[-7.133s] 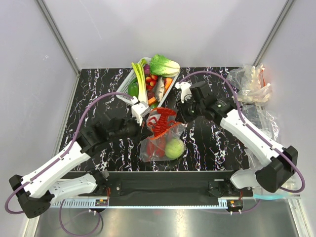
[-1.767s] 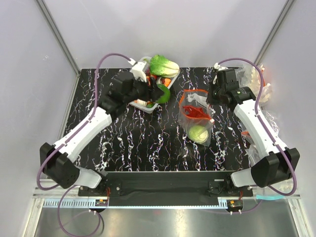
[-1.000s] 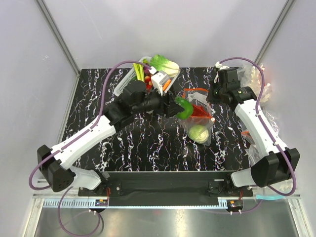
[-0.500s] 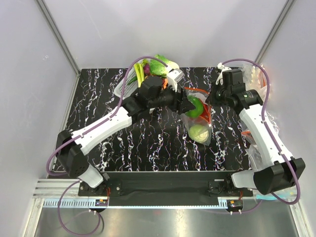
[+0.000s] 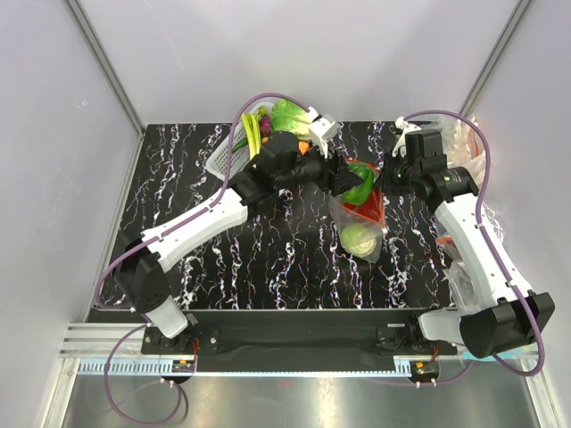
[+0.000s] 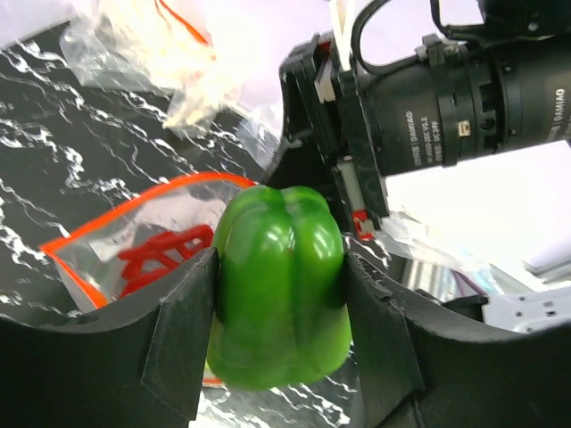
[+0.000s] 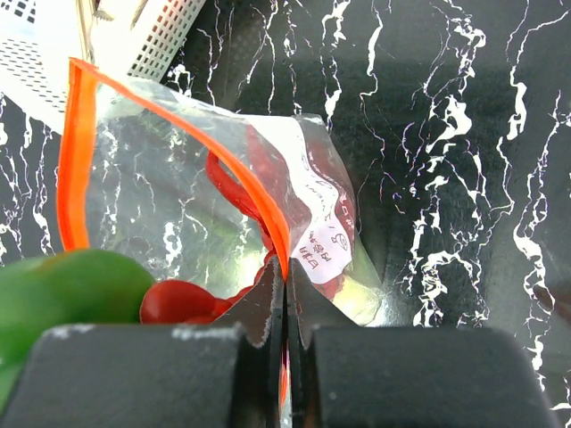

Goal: Place the food in the zip-top bag and seal the zipper
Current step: Place the fake vegetable in the zipper food storage bag.

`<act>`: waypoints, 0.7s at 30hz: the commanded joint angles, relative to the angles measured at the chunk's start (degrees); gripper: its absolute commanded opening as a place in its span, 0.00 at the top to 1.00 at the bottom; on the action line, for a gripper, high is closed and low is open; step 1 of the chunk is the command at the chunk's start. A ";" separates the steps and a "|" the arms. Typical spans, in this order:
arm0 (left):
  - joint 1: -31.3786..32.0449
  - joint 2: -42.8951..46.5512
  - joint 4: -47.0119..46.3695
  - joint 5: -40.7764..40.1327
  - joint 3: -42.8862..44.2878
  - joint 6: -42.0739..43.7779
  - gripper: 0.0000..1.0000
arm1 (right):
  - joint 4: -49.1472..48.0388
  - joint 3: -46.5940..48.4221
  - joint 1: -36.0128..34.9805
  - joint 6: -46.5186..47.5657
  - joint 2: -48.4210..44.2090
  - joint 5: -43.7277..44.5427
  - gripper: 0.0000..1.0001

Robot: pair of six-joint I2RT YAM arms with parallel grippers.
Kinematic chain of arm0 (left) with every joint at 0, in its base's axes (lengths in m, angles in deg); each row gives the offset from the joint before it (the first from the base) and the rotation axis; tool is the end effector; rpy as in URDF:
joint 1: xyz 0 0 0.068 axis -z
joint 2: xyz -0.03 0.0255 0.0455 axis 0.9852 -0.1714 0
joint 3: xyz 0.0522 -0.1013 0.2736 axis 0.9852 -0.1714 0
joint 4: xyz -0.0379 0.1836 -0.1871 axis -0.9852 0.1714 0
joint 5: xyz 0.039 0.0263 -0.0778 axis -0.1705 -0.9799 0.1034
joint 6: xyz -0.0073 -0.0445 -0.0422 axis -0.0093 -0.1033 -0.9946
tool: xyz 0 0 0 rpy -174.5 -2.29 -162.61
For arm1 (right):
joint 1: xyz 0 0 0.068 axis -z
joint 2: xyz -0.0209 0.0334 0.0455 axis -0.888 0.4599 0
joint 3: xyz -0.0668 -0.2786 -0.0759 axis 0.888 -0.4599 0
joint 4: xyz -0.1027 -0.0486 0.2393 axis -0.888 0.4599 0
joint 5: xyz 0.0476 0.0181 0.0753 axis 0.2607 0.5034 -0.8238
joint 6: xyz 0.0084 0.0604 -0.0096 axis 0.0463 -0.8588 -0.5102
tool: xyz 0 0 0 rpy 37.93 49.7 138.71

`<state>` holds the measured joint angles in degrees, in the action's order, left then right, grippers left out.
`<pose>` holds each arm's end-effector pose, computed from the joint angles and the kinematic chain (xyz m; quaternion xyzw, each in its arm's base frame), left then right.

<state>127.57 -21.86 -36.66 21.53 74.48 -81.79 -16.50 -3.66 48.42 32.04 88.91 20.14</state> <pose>0.2634 -0.3127 0.4126 0.3024 0.6799 -0.4774 0.4673 0.2626 0.0712 0.3899 -0.0364 0.9103 0.1379 0.3887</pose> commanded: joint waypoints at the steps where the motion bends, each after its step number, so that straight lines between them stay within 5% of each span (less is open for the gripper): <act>1: 0.28 -1.43 -5.72 -0.84 2.09 5.15 0.83 | -0.73 -0.41 -0.22 0.60 -1.49 -2.63 1.00; 10: 1.60 -3.89 -13.19 -2.24 -3.62 7.44 0.84 | -1.44 -0.41 -0.22 0.25 -1.23 -2.63 1.00; 21: 3.80 -7.93 -5.22 -9.71 -4.94 9.82 0.82 | -1.70 0.20 -0.22 -0.62 -1.49 0.00 1.00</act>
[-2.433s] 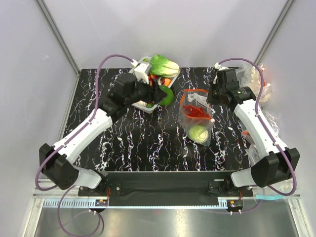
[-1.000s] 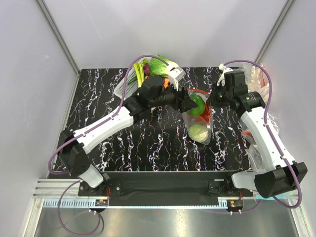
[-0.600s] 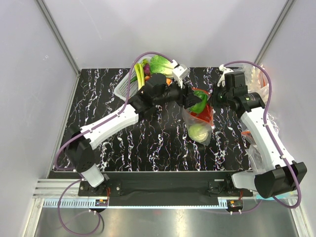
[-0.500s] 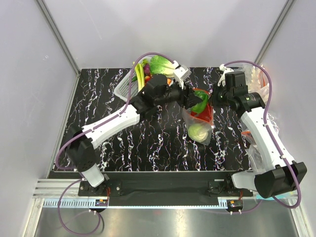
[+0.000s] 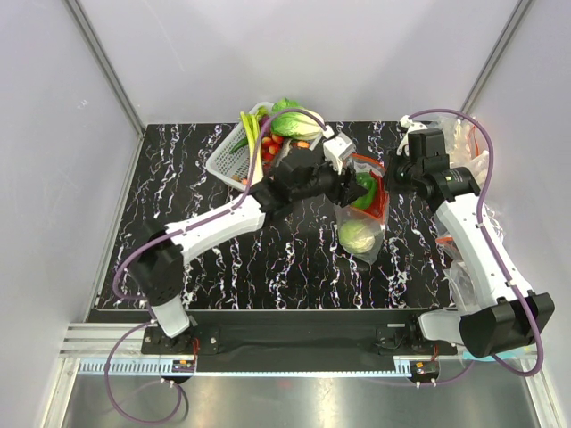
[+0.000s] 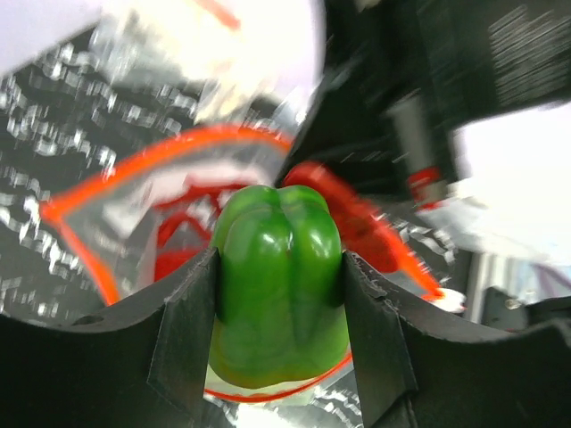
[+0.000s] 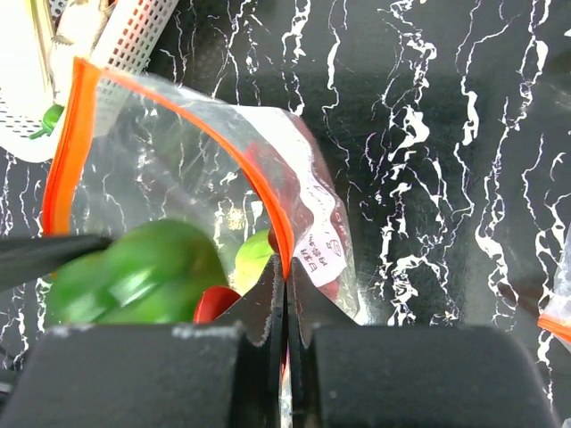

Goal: Place the food in the zip-top bag and seal the zipper
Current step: Place the fake vegetable in the zipper food storage bag.

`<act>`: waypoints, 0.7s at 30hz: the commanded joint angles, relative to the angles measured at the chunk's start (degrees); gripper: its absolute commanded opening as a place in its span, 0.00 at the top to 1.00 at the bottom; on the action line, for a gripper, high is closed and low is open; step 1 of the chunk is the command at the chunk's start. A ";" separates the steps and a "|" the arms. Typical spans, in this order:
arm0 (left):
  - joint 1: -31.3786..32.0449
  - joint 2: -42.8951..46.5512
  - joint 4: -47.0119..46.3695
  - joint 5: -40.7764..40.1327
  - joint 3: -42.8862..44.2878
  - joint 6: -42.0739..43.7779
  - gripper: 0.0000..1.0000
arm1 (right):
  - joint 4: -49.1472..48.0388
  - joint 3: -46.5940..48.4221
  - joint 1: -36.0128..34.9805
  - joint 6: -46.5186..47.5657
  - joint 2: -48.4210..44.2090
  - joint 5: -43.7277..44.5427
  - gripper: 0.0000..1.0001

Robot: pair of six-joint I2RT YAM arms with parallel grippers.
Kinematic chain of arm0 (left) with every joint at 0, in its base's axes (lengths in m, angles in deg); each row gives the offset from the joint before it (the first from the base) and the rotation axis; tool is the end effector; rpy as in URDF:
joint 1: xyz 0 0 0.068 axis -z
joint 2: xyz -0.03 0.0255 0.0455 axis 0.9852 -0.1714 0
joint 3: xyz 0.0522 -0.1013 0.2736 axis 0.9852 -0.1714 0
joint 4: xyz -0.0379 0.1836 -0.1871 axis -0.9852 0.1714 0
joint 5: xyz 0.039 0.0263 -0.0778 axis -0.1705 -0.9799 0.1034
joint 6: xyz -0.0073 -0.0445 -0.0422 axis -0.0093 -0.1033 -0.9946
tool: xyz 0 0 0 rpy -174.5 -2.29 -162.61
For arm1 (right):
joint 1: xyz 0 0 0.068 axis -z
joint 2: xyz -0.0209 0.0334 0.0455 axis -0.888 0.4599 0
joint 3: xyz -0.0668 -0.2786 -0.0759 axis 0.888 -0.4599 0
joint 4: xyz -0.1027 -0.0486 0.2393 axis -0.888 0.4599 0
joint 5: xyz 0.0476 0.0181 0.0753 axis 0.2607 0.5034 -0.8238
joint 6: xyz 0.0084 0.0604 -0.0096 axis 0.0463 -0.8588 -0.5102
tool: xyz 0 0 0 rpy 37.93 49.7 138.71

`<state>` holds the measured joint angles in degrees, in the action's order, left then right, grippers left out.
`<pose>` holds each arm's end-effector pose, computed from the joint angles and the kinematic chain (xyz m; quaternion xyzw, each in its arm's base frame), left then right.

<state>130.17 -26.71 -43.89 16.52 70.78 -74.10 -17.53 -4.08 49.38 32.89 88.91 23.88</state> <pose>0.2687 -0.3419 0.3691 0.3382 0.6723 -0.4277 0.5008 0.2660 0.0642 0.3890 -0.0222 0.9093 0.1038 0.4023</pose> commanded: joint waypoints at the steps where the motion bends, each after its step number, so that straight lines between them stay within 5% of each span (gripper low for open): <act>1: 1.37 -3.95 2.81 -5.93 -1.42 2.21 0.82 | -0.67 0.71 -1.09 -1.74 -1.58 -2.95 1.00; 6: 1.73 -4.93 7.38 -9.54 -2.83 1.43 0.77 | -0.59 0.97 -1.09 -2.36 -1.84 -0.49 1.00; 8: 1.64 -4.40 8.44 -11.65 -3.27 1.07 0.68 | -0.94 0.62 -1.09 -2.36 -1.93 -0.04 1.00; 10: 1.64 -2.65 9.94 -12.88 -3.18 0.81 0.45 | -1.02 0.53 -1.09 -2.53 -1.93 0.22 1.00; 14: 1.64 1.83 11.78 -12.62 -1.87 0.98 0.25 | -1.11 0.09 -1.09 -2.80 -1.58 1.01 1.00; 21: 1.73 8.51 21.35 -13.93 3.32 0.72 0.16 | -1.99 -0.96 -1.09 -3.23 -1.14 1.36 1.00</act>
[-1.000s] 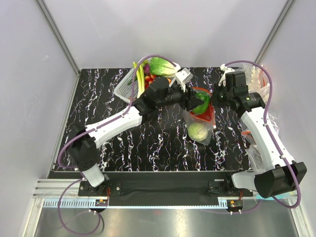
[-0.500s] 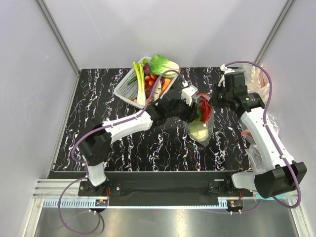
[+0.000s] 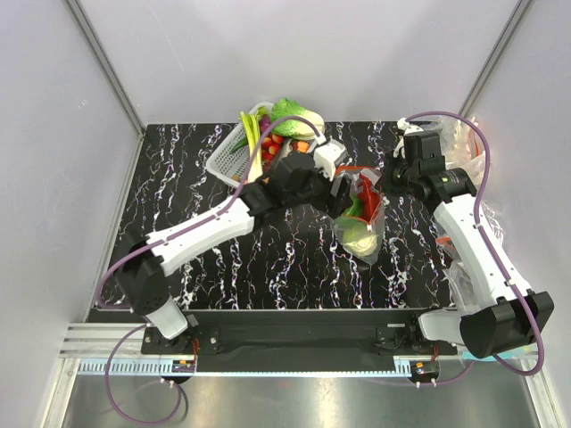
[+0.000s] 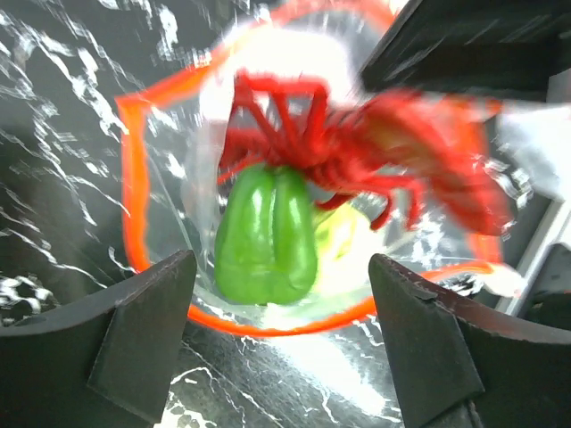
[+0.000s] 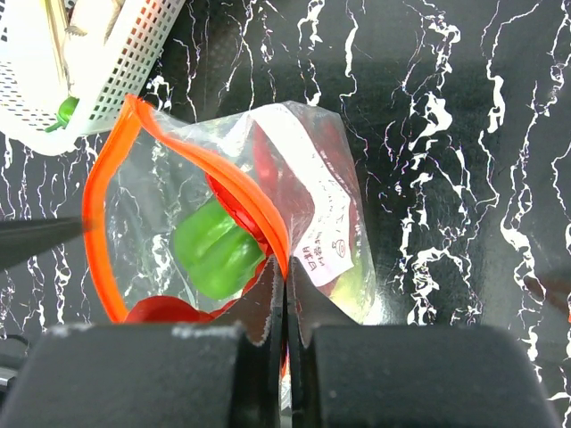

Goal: Place the food in the zip-top bag and seal the zipper
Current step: Place the fake vegetable in the zipper food storage bag, then adjust the zipper food storage bag at the center of the board.

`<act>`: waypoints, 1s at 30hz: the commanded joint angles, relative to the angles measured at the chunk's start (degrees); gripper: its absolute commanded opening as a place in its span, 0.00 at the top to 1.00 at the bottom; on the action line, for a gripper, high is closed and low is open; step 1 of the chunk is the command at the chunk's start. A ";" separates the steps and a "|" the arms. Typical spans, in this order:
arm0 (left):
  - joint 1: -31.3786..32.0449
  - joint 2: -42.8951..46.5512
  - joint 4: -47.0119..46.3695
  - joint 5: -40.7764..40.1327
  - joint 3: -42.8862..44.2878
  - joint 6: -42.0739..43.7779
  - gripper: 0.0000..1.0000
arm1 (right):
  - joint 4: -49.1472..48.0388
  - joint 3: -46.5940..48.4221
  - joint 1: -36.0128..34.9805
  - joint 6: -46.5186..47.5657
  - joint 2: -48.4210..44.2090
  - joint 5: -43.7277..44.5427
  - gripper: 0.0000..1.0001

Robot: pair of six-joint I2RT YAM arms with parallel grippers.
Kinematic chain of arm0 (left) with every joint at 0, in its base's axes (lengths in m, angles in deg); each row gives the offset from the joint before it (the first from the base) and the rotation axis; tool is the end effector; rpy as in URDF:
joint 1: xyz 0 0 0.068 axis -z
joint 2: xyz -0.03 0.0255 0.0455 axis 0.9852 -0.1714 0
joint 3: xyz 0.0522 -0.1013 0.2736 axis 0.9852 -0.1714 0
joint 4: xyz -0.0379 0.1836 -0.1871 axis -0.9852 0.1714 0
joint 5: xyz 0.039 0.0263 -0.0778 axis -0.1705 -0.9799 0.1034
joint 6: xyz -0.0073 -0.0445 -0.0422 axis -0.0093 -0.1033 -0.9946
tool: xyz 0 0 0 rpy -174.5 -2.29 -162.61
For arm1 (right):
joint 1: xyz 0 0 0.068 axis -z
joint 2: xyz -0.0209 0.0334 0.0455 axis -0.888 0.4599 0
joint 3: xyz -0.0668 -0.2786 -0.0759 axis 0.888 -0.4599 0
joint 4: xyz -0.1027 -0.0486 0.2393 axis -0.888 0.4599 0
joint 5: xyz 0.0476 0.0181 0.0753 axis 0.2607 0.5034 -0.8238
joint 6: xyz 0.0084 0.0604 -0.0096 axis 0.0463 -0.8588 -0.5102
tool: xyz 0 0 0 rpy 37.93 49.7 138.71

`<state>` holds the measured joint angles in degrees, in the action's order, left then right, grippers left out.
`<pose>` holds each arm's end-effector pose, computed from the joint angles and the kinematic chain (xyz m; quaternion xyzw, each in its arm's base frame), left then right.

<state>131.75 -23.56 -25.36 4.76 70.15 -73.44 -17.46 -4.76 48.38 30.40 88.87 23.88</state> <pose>0.2524 -0.3255 0.3497 0.3156 0.7764 -0.3148 0.4456 0.2645 0.0688 0.3850 -0.0103 0.9121 0.1146 0.3935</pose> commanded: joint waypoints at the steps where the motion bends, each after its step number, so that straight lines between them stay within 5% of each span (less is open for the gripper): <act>1: 0.15 6.85 3.44 -2.88 3.87 -0.46 0.15 | -2.06 -0.28 -0.09 -0.66 -1.18 1.28 1.00; 7: -1.51 5.73 9.77 -7.45 4.31 -5.73 0.14 | -2.15 -0.02 -0.09 -1.01 -1.44 0.66 1.00; 15: -5.29 -5.33 11.71 -2.63 10.45 -10.30 0.21 | -1.44 0.16 -0.09 -1.89 -1.88 -1.01 1.00; 19: -5.56 -8.51 10.39 2.55 14.32 -10.40 0.50 | -0.57 0.16 -0.17 -1.97 -2.41 -3.37 1.00; 20: -5.65 -8.69 10.91 3.35 15.46 -10.22 0.61 | -0.22 0.24 -0.09 -2.06 -2.93 -3.82 1.00; 21: -5.56 -8.17 11.61 4.31 17.12 -9.87 0.82 | 0.40 0.42 -0.17 -2.50 -3.37 -4.61 1.00; 23: -5.56 -6.59 13.28 4.15 18.10 -9.43 0.99 | 1.19 1.20 -0.26 -2.85 -4.95 -5.23 1.00; 30: -5.56 2.89 18.48 8.52 18.90 -9.60 1.00 | 9.97 9.20 -5.52 -5.92 -5.93 -3.67 1.00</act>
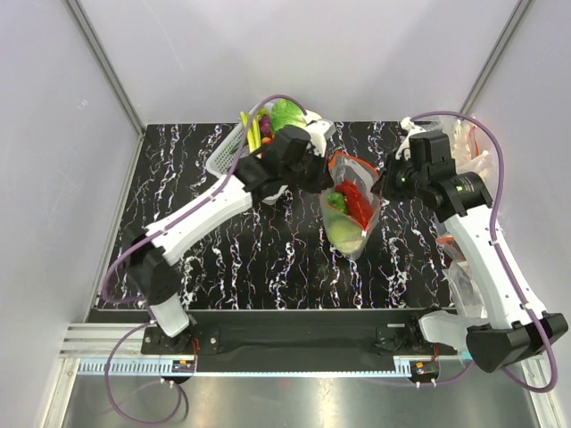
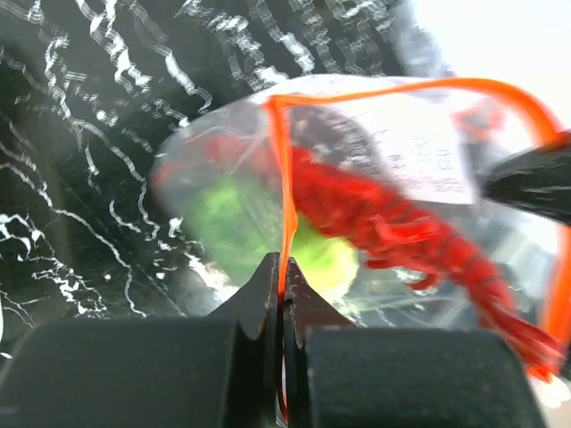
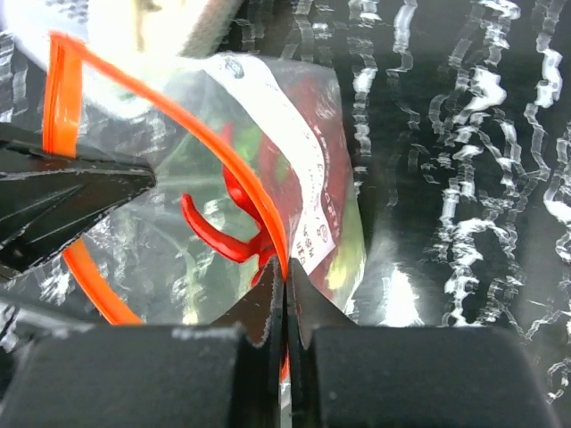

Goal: Place the food in the zip-top bag and seal the zipper
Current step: Adjust the zipper food storage bag at the center of the board.

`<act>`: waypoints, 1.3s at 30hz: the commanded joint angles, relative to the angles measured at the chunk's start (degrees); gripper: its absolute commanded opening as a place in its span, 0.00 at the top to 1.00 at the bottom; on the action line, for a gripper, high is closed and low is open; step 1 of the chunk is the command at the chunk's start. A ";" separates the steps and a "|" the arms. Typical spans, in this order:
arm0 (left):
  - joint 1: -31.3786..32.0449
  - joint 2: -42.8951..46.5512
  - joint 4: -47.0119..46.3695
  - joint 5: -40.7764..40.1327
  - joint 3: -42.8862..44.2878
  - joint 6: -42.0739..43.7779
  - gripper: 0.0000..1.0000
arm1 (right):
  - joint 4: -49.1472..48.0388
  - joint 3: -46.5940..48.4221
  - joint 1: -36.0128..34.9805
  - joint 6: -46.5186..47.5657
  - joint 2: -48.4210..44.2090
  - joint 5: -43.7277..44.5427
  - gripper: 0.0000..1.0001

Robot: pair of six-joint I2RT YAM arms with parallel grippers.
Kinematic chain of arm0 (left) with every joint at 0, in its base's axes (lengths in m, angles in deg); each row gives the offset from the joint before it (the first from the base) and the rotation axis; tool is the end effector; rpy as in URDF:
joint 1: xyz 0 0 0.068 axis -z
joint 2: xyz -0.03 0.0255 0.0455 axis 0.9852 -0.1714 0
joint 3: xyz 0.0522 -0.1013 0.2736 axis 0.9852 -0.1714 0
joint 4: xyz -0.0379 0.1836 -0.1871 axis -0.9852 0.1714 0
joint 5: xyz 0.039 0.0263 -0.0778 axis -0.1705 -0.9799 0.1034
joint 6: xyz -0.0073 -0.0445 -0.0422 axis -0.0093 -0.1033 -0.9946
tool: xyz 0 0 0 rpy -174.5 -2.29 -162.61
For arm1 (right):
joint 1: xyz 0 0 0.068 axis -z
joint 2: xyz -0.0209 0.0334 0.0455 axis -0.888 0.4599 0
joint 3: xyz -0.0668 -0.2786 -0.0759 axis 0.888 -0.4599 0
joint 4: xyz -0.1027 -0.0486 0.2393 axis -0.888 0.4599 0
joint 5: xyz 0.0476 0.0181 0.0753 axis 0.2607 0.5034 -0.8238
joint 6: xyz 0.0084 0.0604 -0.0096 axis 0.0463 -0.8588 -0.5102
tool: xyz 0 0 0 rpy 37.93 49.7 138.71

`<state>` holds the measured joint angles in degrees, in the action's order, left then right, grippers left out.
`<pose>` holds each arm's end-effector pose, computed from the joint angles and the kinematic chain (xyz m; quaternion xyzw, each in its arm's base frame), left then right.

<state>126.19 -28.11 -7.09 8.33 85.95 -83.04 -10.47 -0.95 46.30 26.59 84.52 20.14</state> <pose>0.2883 -0.3095 0.3838 0.2297 0.8377 -0.3250 0.3740 0.2299 0.0722 0.4140 -0.0104 0.9071 0.1655 0.3869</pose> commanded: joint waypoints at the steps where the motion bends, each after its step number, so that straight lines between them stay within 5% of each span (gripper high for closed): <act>1: -0.01 8.24 -0.06 5.85 1.09 -0.27 1.00 | 3.69 6.45 -6.16 -2.65 -1.32 1.13 1.00; 7: -0.01 11.59 -0.59 8.58 -3.05 -0.89 0.92 | 2.03 4.27 -13.39 -8.10 -1.93 5.97 1.00; 16: 0.08 17.29 -5.15 9.28 -11.75 0.17 0.23 | -6.05 -6.35 -14.80 -18.37 -8.77 8.09 1.00; 18: 0.08 21.68 -8.22 9.72 -18.15 -0.01 0.01 | -10.71 -9.61 -14.80 -22.24 -10.53 8.61 1.00; 29: 5.69 47.69 -32.66 4.73 -50.76 -0.53 0.01 | -17.65 -19.73 -14.80 -37.44 -17.39 22.49 1.00; 39: 13.87 51.23 -48.47 -8.55 -69.31 -10.90 0.01 | -16.18 -14.13 -15.23 -45.10 -9.85 26.45 1.00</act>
<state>138.28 22.67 -44.49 6.58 20.45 -89.53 -24.02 -20.49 31.81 -13.99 71.34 42.81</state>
